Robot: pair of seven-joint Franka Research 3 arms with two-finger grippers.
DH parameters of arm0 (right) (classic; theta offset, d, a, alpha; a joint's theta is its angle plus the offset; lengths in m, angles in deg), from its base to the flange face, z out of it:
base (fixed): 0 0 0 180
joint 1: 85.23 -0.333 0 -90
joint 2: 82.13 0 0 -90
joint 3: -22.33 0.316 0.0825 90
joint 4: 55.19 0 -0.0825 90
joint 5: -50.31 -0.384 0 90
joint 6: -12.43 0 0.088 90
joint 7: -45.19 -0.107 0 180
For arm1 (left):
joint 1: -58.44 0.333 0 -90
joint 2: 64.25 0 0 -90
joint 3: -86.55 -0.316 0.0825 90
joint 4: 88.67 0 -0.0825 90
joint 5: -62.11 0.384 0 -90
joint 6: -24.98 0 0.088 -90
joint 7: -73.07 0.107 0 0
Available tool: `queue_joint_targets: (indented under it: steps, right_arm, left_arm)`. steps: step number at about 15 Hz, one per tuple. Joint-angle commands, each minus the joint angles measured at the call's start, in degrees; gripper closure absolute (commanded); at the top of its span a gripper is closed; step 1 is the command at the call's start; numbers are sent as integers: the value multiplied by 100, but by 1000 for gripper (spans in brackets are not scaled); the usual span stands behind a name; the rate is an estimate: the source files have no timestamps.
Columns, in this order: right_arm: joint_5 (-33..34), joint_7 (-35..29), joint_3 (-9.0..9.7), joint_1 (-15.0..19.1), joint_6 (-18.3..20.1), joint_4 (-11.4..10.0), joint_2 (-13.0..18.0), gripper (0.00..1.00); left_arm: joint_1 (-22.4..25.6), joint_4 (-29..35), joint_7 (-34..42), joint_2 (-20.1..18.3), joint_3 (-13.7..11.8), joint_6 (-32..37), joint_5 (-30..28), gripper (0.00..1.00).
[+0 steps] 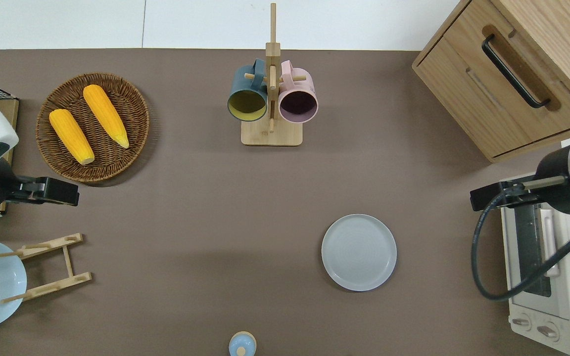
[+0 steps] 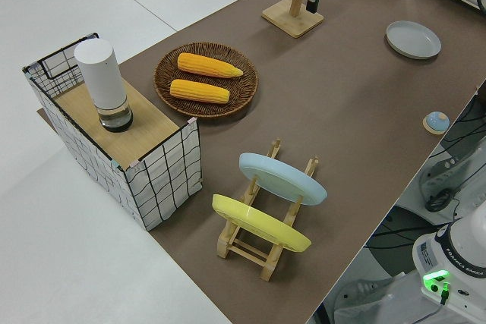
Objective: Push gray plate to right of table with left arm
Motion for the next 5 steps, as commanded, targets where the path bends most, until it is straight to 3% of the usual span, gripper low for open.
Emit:
queue_joint_targets:
  steps: [1,5]
  right_arm:
    - [-46,6,32,64,69,-3,43,17]
    - [-46,15,32,64,69,-3,43,17]
  left_arm:
    - [68,-269,125,23,-36,198,57,9]
    - [200,-349,125,14,-28,286,-14,9]
